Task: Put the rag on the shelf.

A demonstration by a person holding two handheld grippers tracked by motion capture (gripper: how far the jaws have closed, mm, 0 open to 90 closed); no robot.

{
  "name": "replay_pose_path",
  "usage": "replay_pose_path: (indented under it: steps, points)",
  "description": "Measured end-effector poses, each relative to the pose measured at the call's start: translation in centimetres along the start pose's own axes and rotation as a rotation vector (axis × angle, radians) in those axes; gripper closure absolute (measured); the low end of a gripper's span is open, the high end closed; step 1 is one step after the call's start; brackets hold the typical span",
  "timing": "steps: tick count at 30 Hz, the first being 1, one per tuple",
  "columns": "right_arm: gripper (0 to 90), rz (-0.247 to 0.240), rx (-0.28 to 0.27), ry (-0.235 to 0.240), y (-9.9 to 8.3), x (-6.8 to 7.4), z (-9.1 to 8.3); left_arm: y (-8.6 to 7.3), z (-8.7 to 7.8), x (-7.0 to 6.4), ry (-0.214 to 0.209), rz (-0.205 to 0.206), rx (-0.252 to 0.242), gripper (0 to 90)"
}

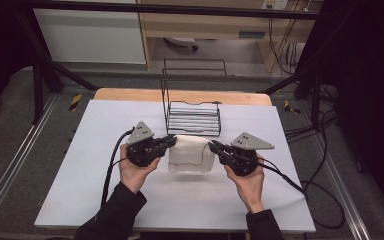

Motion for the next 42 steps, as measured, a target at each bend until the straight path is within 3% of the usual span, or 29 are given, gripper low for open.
replay_pose_path:
  steps: [30,42]
  points:
    - [84.3,-0.044,-0.156,-0.041,5.6,0.1,-1.9,5.4,-1.9,-0.1,0.04,0.026,-0.155,83.3]
    - [84.3,-0.065,-0.191,-0.054,7.5,0.1,-2.1,7.0,-2.5,0.4,0.051,0.028,-0.203,83.3]
Point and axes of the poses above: each handheld gripper's, and its own axes: z roughly forward along the jaws, y roughly out of its top, x roughly to its left, the point moved 5 cm from there along z, roughly forward along the jaws, and after that the axes turned 4 degrees about x, right-handed, at the moved point
